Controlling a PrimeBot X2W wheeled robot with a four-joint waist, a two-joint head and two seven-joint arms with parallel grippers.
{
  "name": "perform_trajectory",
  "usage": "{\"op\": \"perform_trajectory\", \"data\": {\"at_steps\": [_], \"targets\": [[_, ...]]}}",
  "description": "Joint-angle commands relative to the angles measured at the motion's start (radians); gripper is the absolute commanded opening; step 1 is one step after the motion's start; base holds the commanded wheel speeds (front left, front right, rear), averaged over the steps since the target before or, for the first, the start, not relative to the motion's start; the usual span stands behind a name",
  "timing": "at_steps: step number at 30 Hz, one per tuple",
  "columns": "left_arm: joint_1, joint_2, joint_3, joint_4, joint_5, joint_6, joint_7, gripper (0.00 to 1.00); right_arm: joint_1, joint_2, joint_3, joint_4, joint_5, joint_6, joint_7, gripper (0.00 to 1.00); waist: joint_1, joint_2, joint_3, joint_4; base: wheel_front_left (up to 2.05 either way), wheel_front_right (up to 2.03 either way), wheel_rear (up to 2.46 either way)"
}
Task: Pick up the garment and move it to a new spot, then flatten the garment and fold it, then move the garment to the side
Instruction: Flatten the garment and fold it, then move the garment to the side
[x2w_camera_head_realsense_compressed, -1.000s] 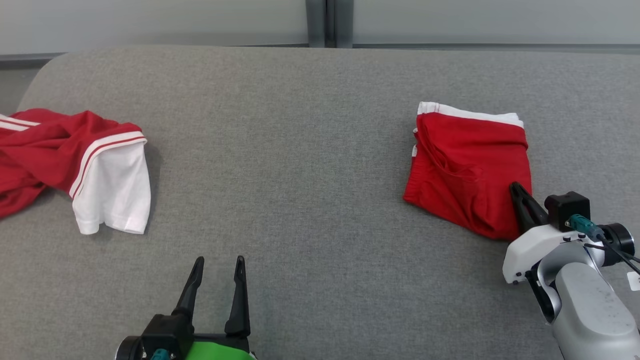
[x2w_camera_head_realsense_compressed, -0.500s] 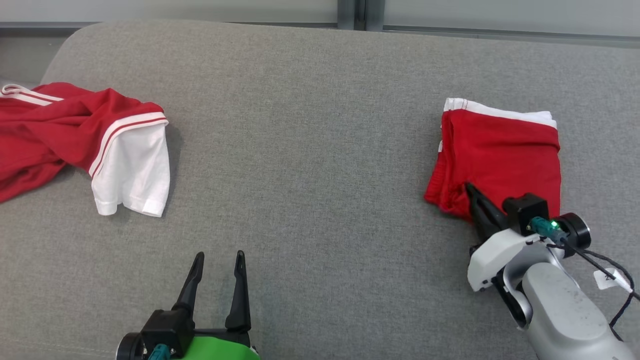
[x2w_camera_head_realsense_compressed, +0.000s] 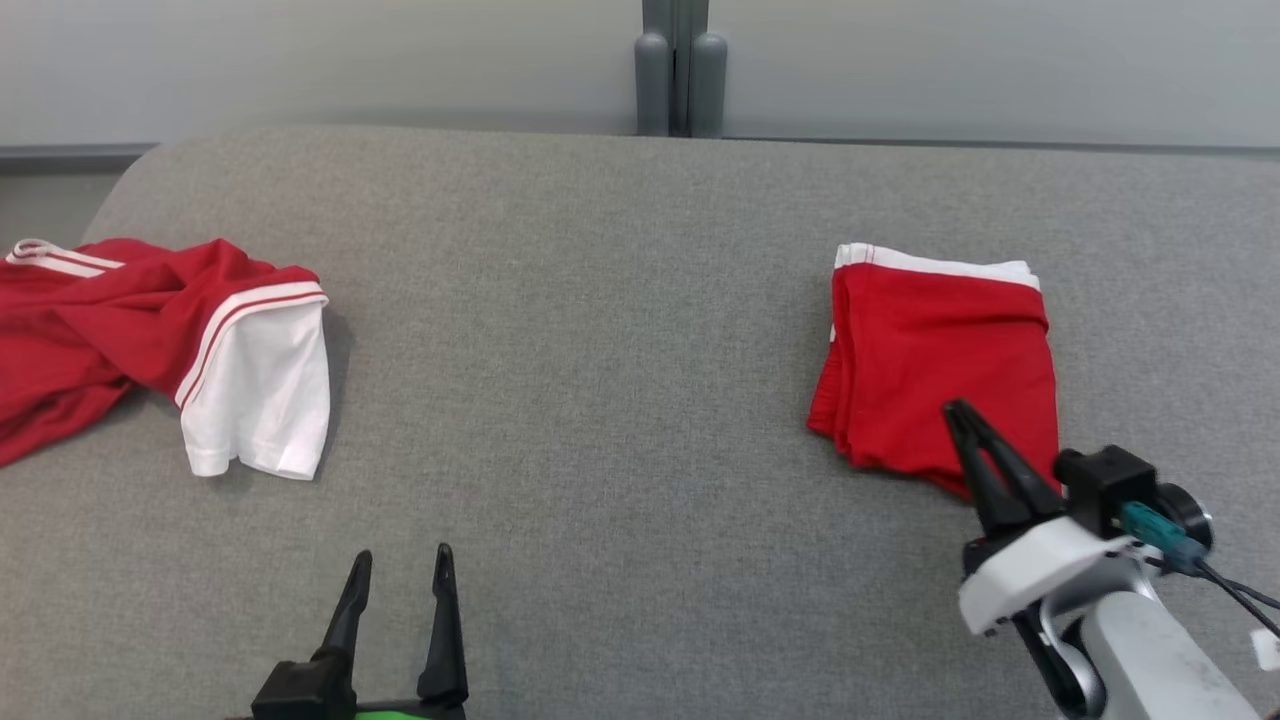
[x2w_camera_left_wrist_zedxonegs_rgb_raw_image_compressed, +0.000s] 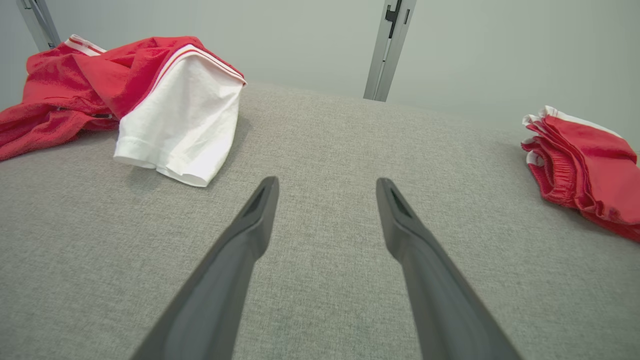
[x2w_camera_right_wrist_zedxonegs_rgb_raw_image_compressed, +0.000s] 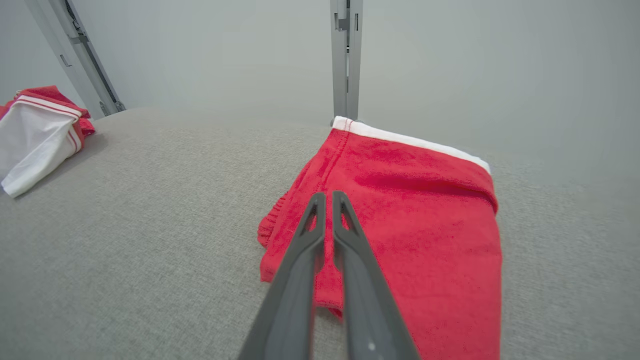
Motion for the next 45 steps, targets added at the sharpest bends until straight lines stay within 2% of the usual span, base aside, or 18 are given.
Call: {"op": "perform_trajectory", "data": {"at_steps": [1,7,12,22,25,28,31,37,40,45], "targets": [[0.023,0.003,0.016,0.000,0.008,-0.007,0.000,1.00,0.054,-0.004,-0.055,-0.042,-0.021,-0.001,-0.003,1.00,0.0000,0.0000,-0.057,-0.036,0.00,0.00,0.00],[0.078,0.003,0.075,0.006,0.048,-0.033,0.000,1.00,0.228,-0.003,-0.265,-0.202,-0.094,-0.001,-0.003,1.00,0.0000,0.0000,-0.114,-0.074,0.00,0.00,0.00],[0.098,0.003,0.102,0.012,0.049,-0.043,0.000,1.00,0.333,0.009,-0.381,-0.256,-0.116,-0.001,-0.003,1.00,0.0000,0.0000,-0.137,-0.087,0.00,0.00,0.00],[0.100,0.003,0.088,0.016,0.047,-0.049,0.000,1.00,0.381,0.031,-0.416,-0.227,-0.114,-0.001,-0.003,1.00,0.0000,0.0000,-0.142,-0.079,0.00,0.00,0.00],[0.091,0.003,0.085,0.012,0.052,-0.052,0.000,1.00,0.361,0.063,-0.424,-0.194,-0.055,-0.001,-0.003,1.00,0.0000,0.0000,-0.132,-0.075,0.00,0.00,0.00],[0.081,0.003,0.079,0.018,0.058,-0.055,0.000,1.00,0.279,0.040,-0.368,-0.134,0.028,-0.001,-0.002,1.00,0.0000,0.0000,-0.115,-0.073,0.00,0.00,0.00],[0.059,0.003,0.064,0.020,0.057,-0.061,0.000,1.00,0.181,0.006,-0.308,-0.078,0.107,-0.001,0.098,1.00,0.0000,0.0000,-0.080,-0.064,0.00,0.00,0.00],[-0.004,0.003,0.003,0.045,0.047,-0.064,0.000,1.00,-0.036,-0.047,-0.265,0.064,0.233,0.000,0.448,1.00,0.0000,0.0000,0.006,0.001,0.00,0.00,0.00],[-0.033,0.003,-0.020,0.052,0.034,-0.054,0.000,1.00,-0.103,-0.063,-0.257,0.123,0.233,-0.001,0.527,1.00,0.0000,0.0000,0.033,0.040,0.00,0.00,0.00],[-0.059,0.003,-0.052,0.053,0.019,-0.043,0.000,1.00,-0.194,-0.072,-0.281,0.238,0.220,-0.001,0.563,1.00,0.0000,0.0000,0.066,0.092,0.00,0.00,0.00]]}}
